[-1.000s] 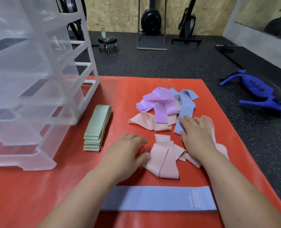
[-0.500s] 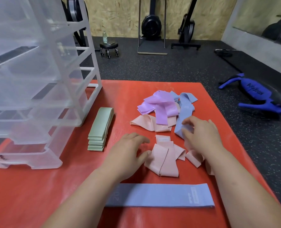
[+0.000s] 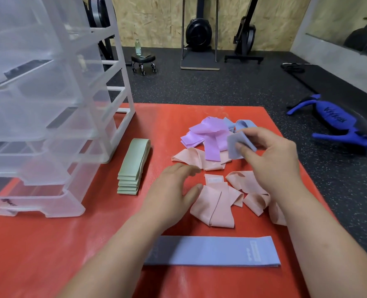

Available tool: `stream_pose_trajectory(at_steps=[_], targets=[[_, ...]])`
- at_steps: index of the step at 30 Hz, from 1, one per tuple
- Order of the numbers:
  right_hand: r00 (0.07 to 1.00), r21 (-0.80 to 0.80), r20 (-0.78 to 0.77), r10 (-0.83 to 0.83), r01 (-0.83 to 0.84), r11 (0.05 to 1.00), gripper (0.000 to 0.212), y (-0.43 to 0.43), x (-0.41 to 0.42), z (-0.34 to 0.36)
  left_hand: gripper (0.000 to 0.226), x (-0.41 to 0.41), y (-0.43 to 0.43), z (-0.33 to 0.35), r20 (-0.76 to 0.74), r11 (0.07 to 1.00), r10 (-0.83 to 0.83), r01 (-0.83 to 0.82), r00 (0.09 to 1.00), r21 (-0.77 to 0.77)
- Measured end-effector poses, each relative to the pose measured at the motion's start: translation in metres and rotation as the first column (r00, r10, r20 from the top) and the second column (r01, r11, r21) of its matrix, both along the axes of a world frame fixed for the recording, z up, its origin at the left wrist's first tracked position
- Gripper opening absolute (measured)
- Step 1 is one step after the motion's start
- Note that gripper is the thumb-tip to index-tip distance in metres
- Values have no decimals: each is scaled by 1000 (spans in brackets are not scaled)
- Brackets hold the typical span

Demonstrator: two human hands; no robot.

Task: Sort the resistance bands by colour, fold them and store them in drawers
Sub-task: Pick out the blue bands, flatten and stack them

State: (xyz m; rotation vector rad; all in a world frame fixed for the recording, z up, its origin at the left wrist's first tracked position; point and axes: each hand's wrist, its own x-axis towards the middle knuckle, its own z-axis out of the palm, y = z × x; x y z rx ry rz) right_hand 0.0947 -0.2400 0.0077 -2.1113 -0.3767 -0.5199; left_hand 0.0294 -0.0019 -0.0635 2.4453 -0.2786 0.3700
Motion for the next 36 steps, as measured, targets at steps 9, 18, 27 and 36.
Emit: stream_pose_trajectory(at_steps=[9, 18, 27, 36], targets=[[891, -147, -265, 367, -414, 898, 27, 15, -38, -13, 37, -2, -13, 16, -5, 978, -55, 53, 998, -200], [938, -108, -286, 194, -233, 966, 20, 13, -50, -11, 8, -12, -20, 23, 57, 968, 55, -40, 997, -249], [846, 304, -461, 267, -132, 943, 27, 9, -76, 2, 16, -29, -23, 25, 8, 982, -114, 114, 993, -152], [836, 320, -334, 435, -334, 887, 35, 0, -81, 1, 35, -32, -33, 30, -138, 848, -241, 139, 961, -511]])
